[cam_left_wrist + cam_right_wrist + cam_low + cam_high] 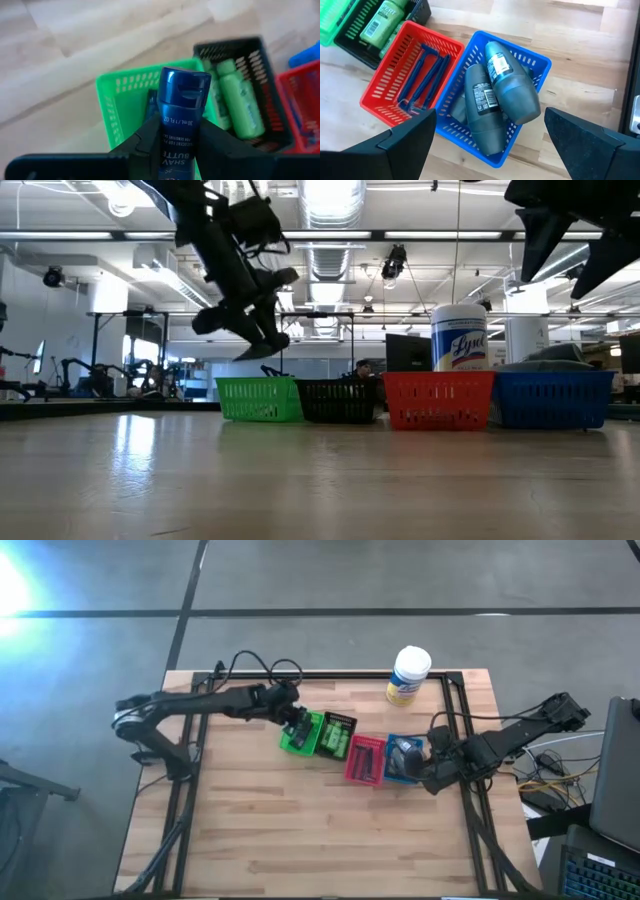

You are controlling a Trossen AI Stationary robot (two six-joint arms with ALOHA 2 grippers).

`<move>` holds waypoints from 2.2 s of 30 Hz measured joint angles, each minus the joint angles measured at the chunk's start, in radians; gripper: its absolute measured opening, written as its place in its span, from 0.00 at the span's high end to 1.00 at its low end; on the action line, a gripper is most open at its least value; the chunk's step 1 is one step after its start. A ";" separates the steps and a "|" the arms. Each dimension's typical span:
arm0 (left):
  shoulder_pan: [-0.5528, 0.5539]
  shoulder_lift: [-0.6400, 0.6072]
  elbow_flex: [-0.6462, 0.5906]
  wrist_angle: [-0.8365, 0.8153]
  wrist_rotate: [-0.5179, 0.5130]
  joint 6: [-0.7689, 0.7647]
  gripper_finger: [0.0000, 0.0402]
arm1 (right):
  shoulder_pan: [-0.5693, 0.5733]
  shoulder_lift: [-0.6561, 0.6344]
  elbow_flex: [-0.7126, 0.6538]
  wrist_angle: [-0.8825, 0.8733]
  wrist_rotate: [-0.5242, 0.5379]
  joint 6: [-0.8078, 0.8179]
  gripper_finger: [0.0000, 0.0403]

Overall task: Pick & Place Travel size toiletries
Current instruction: Put the shave cream into the green bin, then return to Home Position

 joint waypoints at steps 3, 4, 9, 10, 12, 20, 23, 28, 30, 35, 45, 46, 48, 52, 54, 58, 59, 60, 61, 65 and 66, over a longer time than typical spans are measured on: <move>0.002 0.040 0.000 0.012 0.015 0.012 0.76 | 0.000 0.000 -0.006 0.000 0.000 0.022 0.09; 0.002 0.053 0.000 0.024 0.016 0.014 0.76 | 0.000 0.000 -0.009 0.000 0.000 0.028 0.09; 0.001 0.103 0.000 0.053 -0.007 0.007 0.75 | 0.000 0.000 -0.018 0.000 0.000 0.057 0.09; 0.000 0.108 0.000 0.057 -0.016 0.009 0.74 | 0.000 0.000 -0.019 0.001 0.000 0.058 0.09; 0.000 0.113 0.000 0.058 -0.023 0.011 0.70 | 0.000 0.000 -0.020 0.001 0.000 0.059 0.09; -0.005 0.102 0.000 0.058 -0.029 -0.008 0.51 | 0.000 0.000 -0.022 0.000 0.000 0.050 0.09; -0.013 0.081 0.000 0.051 -0.021 -0.009 0.45 | 0.000 0.000 -0.022 0.000 -0.008 0.041 0.09; -0.073 -0.015 0.010 0.056 -0.010 0.062 0.41 | 0.000 -0.001 -0.022 0.006 -0.050 -0.026 0.09; -0.104 -0.070 0.010 0.056 -0.003 0.119 0.41 | 0.000 -0.005 -0.022 0.017 -0.058 -0.059 0.09; -0.166 -0.209 0.008 0.047 0.003 0.183 0.42 | 0.000 -0.055 -0.022 0.152 -0.053 -0.276 0.09; -0.265 -0.476 0.007 0.015 0.063 0.066 0.42 | -0.010 -0.204 0.024 0.201 -0.029 -0.520 0.09; -0.282 -0.494 0.007 0.015 0.060 0.075 0.42 | -0.005 -0.218 0.029 0.226 -0.028 -0.561 0.09; -0.312 -0.521 0.007 0.015 0.040 0.083 0.42 | -0.004 -0.251 0.029 0.315 -0.030 -0.659 0.09; -0.377 -0.542 -0.018 0.046 0.024 0.128 0.42 | -0.013 -0.317 -0.006 0.534 -0.079 -0.841 0.09; -0.404 -0.545 -0.058 0.102 0.019 0.147 0.42 | -0.020 -0.343 -0.054 0.648 -0.090 -0.899 0.09; -0.426 -0.552 -0.184 0.310 0.015 0.180 0.42 | -0.042 -0.397 -0.191 0.837 -0.109 -0.943 0.09; -0.426 -0.557 -0.220 0.367 0.014 0.182 0.42 | -0.051 -0.412 -0.231 0.877 -0.126 -0.945 0.09; -0.424 -0.565 -0.257 0.424 0.012 0.184 0.42 | -0.062 -0.429 -0.269 0.911 -0.142 -0.946 0.09; -0.420 -0.575 -0.296 0.475 0.012 0.187 0.42 | -0.074 -0.449 -0.311 0.944 -0.156 -0.942 0.09; -0.387 -0.657 -0.455 0.636 0.033 0.193 0.42 | -0.141 -0.546 -0.452 1.085 -0.228 -0.960 0.09; -0.375 -0.689 -0.491 0.659 0.044 0.196 0.42 | -0.158 -0.575 -0.484 1.128 -0.257 -0.984 0.09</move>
